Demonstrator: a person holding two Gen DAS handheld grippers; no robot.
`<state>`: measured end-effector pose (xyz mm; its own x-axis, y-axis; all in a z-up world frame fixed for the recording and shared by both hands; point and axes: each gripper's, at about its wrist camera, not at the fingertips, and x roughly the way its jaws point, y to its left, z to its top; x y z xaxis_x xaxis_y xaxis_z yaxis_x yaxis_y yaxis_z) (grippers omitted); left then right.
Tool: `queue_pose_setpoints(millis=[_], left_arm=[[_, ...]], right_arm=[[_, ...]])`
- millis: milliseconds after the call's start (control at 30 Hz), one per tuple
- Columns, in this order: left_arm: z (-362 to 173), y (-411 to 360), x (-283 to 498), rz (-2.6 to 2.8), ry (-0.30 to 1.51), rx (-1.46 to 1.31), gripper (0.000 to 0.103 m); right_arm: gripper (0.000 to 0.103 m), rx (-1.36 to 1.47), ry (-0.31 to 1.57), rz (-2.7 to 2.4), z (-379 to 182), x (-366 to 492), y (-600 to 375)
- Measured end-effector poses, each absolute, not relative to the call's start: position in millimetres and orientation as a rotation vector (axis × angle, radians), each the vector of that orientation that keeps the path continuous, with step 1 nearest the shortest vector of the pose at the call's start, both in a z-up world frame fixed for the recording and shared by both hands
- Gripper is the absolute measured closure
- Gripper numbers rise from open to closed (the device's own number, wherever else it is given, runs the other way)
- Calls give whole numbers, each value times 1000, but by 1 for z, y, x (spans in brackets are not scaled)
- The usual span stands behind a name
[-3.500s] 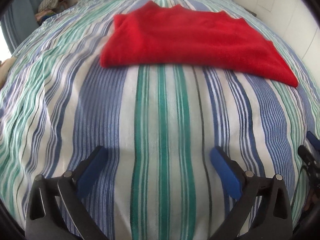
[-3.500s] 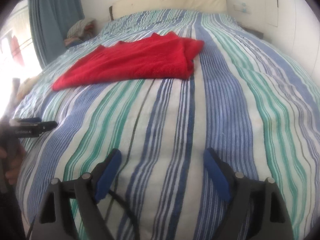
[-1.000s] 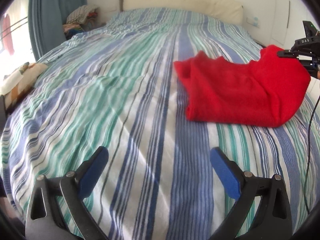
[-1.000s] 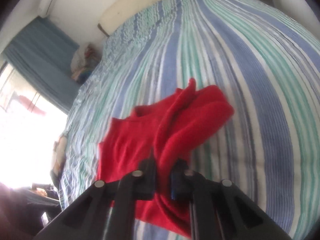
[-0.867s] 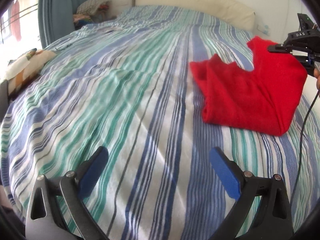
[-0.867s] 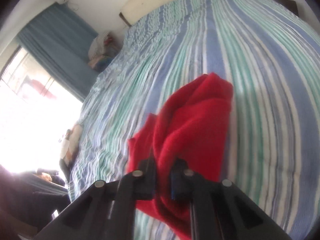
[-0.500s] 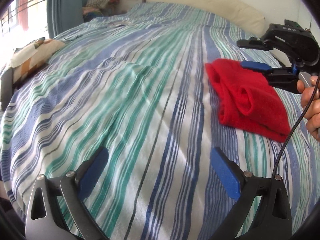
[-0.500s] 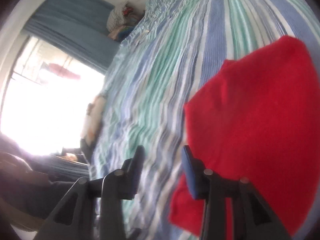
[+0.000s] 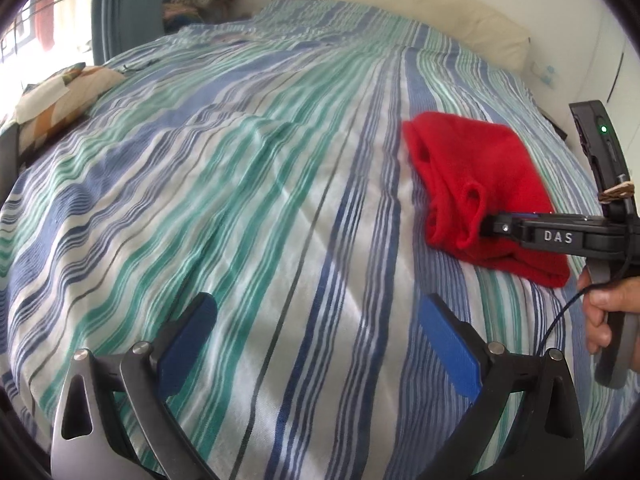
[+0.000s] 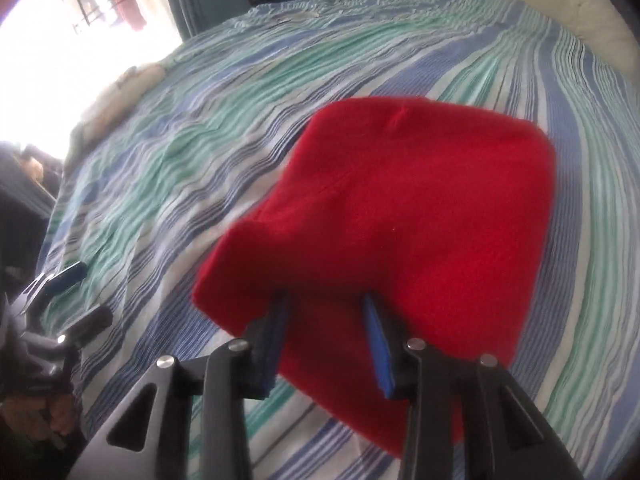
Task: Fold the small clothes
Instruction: 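Open the right gripper and withdraw it from the folded bundle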
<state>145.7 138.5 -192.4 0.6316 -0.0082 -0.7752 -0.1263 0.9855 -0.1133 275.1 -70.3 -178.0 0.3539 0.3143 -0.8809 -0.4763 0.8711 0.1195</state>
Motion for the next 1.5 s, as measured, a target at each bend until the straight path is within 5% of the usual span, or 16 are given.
queue_pose_setpoints(millis=[500,800,1067,1300,1500], left_arm=[[-191,132,145,36,891,-151,1],[-199,132,146,44,920,-136,1],[-198,128,147,27,921,-134,1],[-212,120,148,37,959,-101,1],[-210,112,144,19,947,-71,1]], right_arm=[[64,-142,936,521,-134,267,-66],[59,-291,1039,499,-183,280,-2],[60,-124,957,507,-127,229,-94],[60,-41,1101,416,-191,224,-133],[60,31,1003,439,-161,188,-142]])
